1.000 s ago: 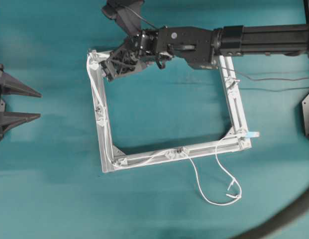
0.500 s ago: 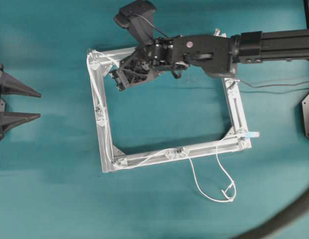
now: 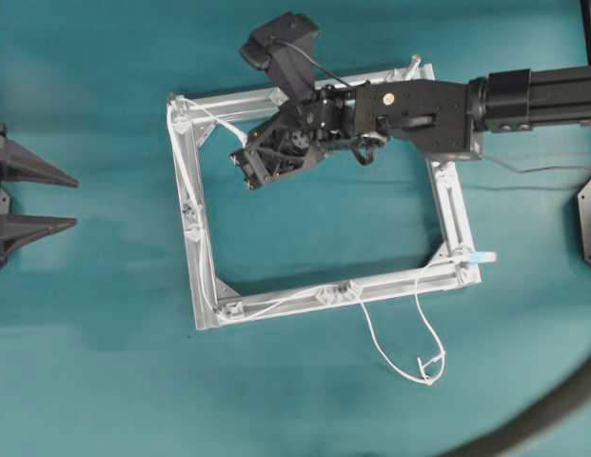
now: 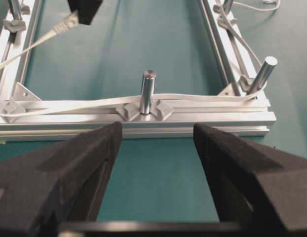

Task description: Move the cable alternately left and right between 8 pins so it hooks onto each one.

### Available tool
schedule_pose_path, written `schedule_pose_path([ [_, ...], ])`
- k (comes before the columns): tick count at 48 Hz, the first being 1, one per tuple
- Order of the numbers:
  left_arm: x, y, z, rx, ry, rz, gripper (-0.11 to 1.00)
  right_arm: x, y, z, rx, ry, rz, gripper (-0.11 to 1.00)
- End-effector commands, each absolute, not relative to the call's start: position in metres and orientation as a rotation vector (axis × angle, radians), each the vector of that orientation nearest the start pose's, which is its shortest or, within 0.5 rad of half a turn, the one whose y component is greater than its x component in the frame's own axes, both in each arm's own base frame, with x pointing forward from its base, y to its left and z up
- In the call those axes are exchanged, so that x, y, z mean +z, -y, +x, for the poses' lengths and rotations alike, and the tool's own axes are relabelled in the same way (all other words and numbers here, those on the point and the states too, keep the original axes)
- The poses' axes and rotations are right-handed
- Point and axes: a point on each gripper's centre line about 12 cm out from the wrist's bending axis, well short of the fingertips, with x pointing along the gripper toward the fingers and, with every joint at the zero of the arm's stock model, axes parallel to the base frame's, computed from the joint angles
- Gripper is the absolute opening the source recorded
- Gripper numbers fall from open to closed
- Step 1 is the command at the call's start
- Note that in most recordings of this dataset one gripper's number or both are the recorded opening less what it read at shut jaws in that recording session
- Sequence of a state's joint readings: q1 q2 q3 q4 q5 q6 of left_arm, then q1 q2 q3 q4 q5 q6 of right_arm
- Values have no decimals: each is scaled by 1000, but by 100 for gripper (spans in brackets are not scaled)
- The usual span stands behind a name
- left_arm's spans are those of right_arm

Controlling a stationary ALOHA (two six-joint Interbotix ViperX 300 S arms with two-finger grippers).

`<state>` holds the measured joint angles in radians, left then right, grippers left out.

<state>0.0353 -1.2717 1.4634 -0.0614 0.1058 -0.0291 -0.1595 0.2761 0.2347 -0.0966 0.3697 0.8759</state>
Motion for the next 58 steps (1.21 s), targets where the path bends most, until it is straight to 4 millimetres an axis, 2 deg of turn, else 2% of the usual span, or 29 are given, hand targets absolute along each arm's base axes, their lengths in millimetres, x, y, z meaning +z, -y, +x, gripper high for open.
schedule_pose_path([
  [1,189,-4,139,44,-276,-97,72,187,76,471,-484,-704,781,14],
  [16,198,-4,131,40,-227,-95,72,188,73,474,-465,-688,769,14],
  [36,198,-4,131,38,-230,-96,72,191,66,477,-434,-669,755,14],
  [44,198,-4,131,38,-230,-96,72,184,65,474,-436,-682,754,14],
  [58,198,-4,131,40,-230,-97,72,184,65,482,-387,-590,750,14],
])
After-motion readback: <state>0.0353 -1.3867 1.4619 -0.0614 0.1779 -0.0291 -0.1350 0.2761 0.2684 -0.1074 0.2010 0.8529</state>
